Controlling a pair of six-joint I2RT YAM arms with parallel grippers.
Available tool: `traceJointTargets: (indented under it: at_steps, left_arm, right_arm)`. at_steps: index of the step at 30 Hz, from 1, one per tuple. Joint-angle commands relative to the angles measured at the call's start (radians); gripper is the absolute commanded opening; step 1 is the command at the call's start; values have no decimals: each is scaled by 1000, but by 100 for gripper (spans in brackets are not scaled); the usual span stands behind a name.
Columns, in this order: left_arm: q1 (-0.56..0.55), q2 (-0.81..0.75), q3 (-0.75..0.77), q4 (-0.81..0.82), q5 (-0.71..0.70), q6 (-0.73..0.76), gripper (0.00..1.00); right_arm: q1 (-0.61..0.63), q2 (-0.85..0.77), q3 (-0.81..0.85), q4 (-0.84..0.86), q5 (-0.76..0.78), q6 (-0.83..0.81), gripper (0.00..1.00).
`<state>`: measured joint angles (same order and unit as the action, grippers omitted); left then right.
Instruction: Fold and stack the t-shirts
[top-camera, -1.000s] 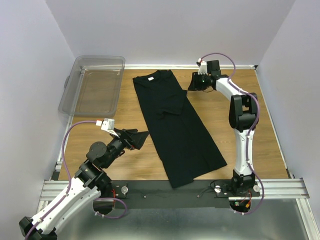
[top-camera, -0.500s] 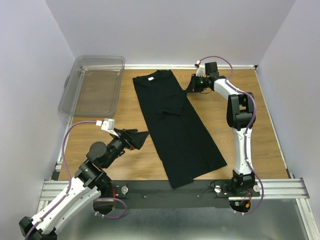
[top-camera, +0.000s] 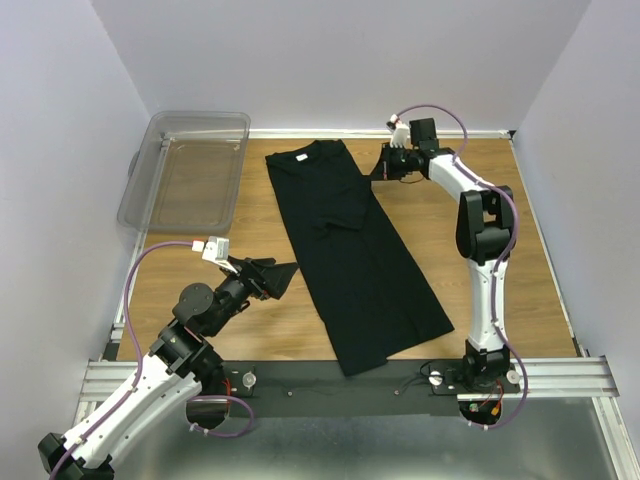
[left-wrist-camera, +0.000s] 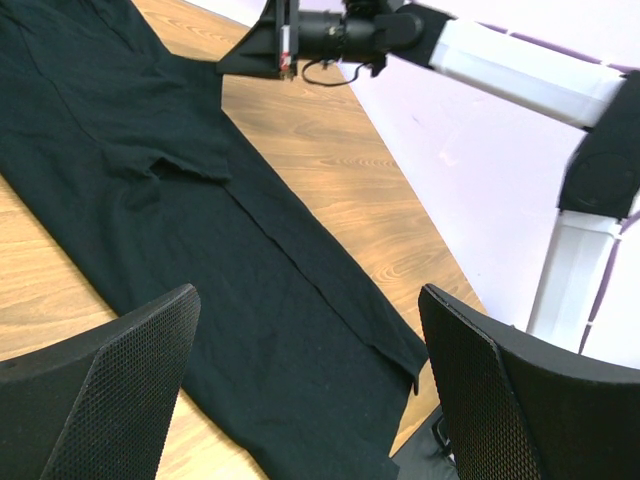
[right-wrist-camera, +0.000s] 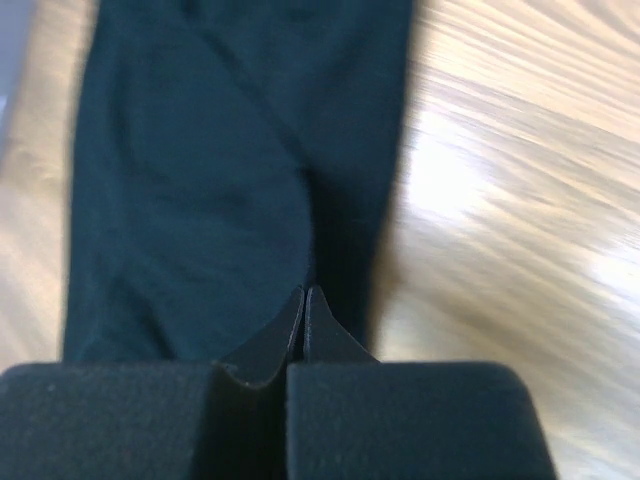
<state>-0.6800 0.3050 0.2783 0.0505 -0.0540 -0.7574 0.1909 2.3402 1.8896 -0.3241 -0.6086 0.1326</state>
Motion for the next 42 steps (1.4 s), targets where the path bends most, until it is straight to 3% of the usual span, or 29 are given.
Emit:
traceJointTargets:
  at_steps: [1, 10, 14, 15, 21, 24, 28, 30, 32, 34, 35, 37, 40, 42]
  left_arm:
    - [7, 5, -17, 14, 13, -2, 98]
    - [7, -18, -22, 6, 14, -13, 98]
    - [7, -9, -21, 9, 13, -10, 98]
    - [7, -3, -19, 9, 14, -8, 98]
    - [7, -3, -16, 9, 14, -5, 98]
    - [5, 0, -22, 12, 16, -16, 98]
    - [7, 8, -65, 57, 49, -71, 97]
    - [5, 32, -103, 130, 101, -92, 90]
    - [4, 124, -111, 185, 178, -103, 86]
    - [-27, 254, -82, 229, 232, -74, 82]
    - [-51, 299, -65, 230, 243, -33, 81]
    - [-161, 419, -4, 203, 192, 1, 79]
    - [-263, 567, 105, 63, 79, 24, 79]
    - [-294, 632, 168, -77, -55, -66, 77]
  right_arm:
    - [71, -88, -38, 2, -36, -50, 1]
    - [265, -38, -34, -3, 56, -74, 2]
    - [326, -19, -17, -26, 116, -105, 19]
    - [340, -16, -6, -42, 121, -113, 29]
    - [335, -111, -30, -66, 125, -171, 38]
    - [308, -189, -89, -78, 32, -238, 56]
    - [231, -364, -227, -101, -98, -466, 68]
    - [181, -401, -300, -148, -102, -540, 68]
    - [153, -456, -349, -234, -150, -735, 68]
    - [133, -498, -447, -439, -181, -957, 70]
    - [134, -521, -490, -505, -154, -1198, 72]
    - [128, -603, -657, -543, -67, -1382, 73]
    - [104, -673, -776, -523, -10, -1459, 73]
    - [79, -639, -778, -410, 62, -1266, 68]
